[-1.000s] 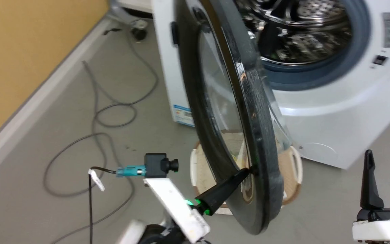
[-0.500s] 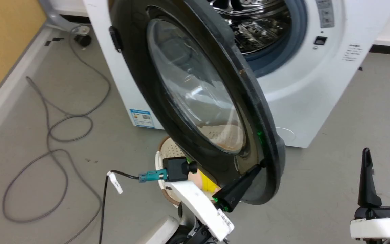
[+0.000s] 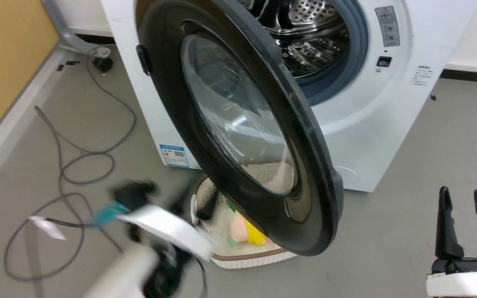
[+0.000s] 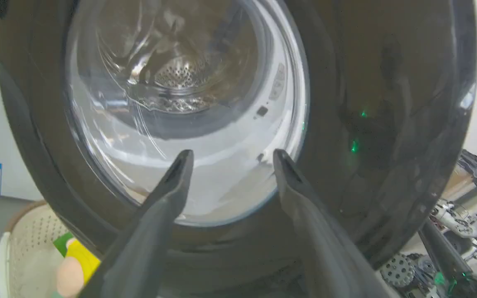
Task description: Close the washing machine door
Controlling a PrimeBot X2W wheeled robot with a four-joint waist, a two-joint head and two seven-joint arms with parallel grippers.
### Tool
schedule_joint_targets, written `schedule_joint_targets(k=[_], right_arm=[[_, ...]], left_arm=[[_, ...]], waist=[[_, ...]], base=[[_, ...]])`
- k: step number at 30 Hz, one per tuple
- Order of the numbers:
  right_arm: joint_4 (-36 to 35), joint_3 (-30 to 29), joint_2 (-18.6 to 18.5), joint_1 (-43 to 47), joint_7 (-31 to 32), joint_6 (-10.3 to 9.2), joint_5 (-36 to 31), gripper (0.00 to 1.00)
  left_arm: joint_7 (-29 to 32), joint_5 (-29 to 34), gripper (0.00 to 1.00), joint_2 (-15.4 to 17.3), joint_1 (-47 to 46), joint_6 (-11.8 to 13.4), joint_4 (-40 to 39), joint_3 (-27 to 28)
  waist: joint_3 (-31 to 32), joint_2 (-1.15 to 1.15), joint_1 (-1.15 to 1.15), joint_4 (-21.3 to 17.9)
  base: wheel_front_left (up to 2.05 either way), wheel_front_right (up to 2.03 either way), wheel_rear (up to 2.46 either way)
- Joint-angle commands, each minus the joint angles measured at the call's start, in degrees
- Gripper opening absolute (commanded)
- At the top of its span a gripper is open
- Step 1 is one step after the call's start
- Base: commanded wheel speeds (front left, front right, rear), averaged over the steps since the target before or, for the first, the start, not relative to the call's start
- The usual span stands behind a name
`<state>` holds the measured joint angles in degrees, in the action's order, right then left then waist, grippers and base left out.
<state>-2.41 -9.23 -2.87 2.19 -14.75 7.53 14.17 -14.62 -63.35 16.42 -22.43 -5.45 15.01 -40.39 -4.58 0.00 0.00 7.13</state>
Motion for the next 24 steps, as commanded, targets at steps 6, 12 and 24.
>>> schedule_joint_targets(k=[6,12,24], right_arm=[[-1.7,-1.1,0.0,0.1,-0.2,-0.04,-0.4,1.0],[-4.8,-1.0,0.0,-1.9,-0.2,-0.04,-1.0,1.0],[-20.1,8.5,0.0,-8.2,-0.2,-0.04,1.8,0.09]], left_arm=[[-0.4,24.9,1.0,-1.4,3.3,10.2,-7.2,20.2],[-0.4,45.7,1.0,-2.4,9.3,20.4,-14.6,29.6],[-0.4,55.2,1.0,-5.8,22.4,21.2,-17.5,34.0]], waist=[[0.7,0.0,0.0,1.8],[1.1,0.0,0.0,2.8],[1.9,0.0,0.0,5.5]], base=[[0.0,0.0,0.0],[0.0,0.0,0.0],[0.0,0.0,0.0]])
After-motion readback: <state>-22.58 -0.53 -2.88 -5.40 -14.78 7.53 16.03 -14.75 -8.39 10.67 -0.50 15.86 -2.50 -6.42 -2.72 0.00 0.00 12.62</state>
